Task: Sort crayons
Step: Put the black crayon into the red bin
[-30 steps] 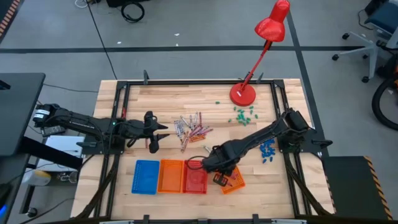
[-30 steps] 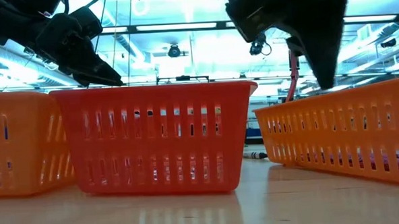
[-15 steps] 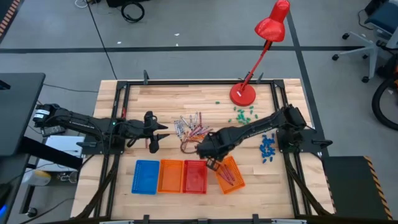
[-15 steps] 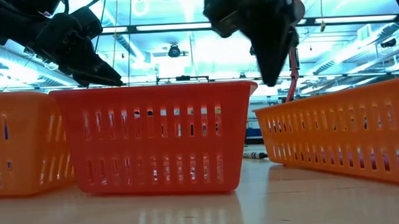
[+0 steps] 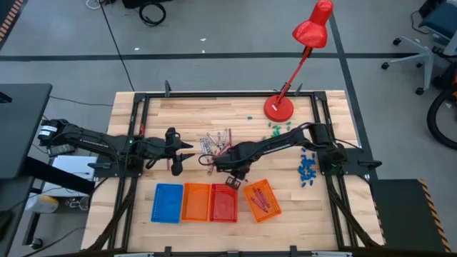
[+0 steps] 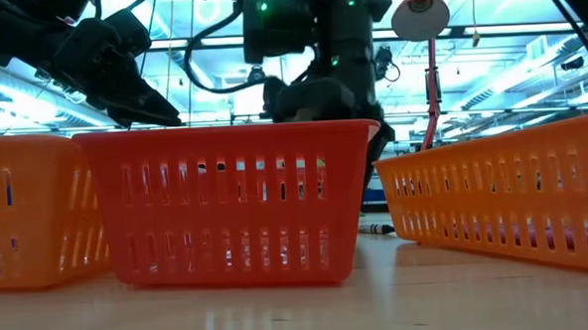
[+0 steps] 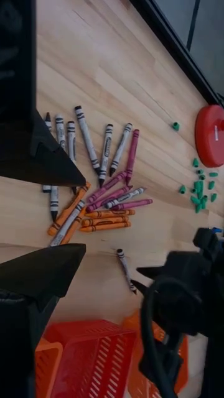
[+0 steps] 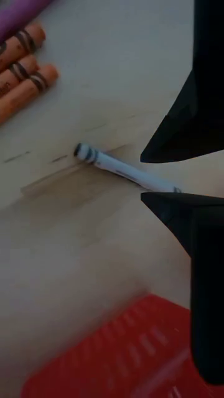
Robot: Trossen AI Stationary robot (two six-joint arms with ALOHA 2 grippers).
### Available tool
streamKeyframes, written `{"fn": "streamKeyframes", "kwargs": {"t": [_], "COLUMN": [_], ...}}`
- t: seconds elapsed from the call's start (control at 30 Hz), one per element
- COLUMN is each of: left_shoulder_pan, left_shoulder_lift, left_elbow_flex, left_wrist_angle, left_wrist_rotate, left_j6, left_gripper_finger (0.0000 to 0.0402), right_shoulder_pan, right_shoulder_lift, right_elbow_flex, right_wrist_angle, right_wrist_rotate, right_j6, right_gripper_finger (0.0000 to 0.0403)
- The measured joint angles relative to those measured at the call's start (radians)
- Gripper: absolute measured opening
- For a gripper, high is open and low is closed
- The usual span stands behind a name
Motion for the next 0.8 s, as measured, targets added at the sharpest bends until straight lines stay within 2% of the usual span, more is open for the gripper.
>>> {"fn": "streamKeyframes", "kwargs": {"t": [0.37,0.8], "left_shoulder_pan": [0.000,0.000], "left_shoulder_lift": [0.000,0.000], "left_elbow_flex": [0.000,0.000], "left_wrist_angle": [0.000,0.001], "left_wrist_rotate": [0.000,0.000], "left_j6": [0.004,0.005], "left_gripper_finger": [0.0173,0.0173], "right_shoulder_pan": [0.002,0.017], "right_shoulder_lift": [0.001,0.001], "right_elbow_flex": [0.001,0.001], "right_wrist_angle": [0.045,0.047], "right_wrist_rotate": [0.041,0.125], "right_j6": [-0.055,-0.037], "right_gripper_finger": [0.0094,0.0152]}}
